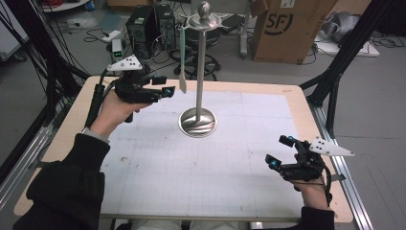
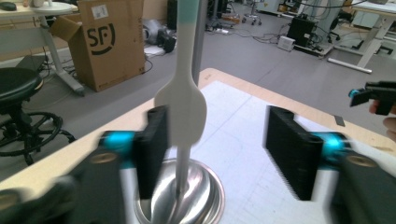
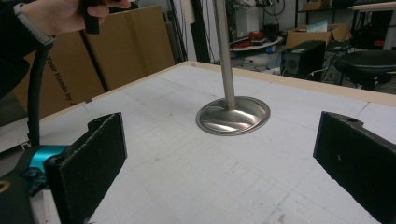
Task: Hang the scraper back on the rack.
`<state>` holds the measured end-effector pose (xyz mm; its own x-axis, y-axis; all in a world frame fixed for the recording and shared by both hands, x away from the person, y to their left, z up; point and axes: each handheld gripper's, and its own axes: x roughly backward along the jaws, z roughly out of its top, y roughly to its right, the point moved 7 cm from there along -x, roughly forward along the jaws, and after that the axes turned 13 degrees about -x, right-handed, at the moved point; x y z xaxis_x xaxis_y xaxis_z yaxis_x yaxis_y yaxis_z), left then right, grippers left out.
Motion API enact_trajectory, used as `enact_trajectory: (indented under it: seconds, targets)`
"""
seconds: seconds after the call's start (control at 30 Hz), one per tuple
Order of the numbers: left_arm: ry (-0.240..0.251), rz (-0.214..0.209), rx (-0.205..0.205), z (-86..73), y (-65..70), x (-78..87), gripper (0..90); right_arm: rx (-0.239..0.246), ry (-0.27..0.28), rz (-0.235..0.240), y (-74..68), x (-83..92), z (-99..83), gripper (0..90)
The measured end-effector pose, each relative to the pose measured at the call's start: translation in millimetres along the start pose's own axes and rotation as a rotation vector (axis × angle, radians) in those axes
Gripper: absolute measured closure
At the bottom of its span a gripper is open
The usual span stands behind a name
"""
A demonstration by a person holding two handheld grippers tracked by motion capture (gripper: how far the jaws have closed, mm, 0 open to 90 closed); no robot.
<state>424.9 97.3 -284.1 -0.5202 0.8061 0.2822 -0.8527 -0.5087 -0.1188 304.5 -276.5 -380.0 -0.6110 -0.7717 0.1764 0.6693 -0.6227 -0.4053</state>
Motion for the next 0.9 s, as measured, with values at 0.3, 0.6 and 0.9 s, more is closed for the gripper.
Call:
enact_trajectory:
  seconds: [0.3,0.6,0.9]
  targets:
    - [0.028,-0.013,-0.052,-22.9,28.2,14.7,10.0,0.008,-0.023,0.014,0.7,-10.3,0.0,1.5]
    - [0.095,-0.019,-0.093,-60.0,53.9,33.5,6.8,0.018,0.008,-0.007,0.4,-3.3,3.5,1.6]
    - [0.12,0.052,-0.111,-102.0,70.4,55.3,6.8,0.029,0.02,-0.014,4.1,3.7,0.0,1.6]
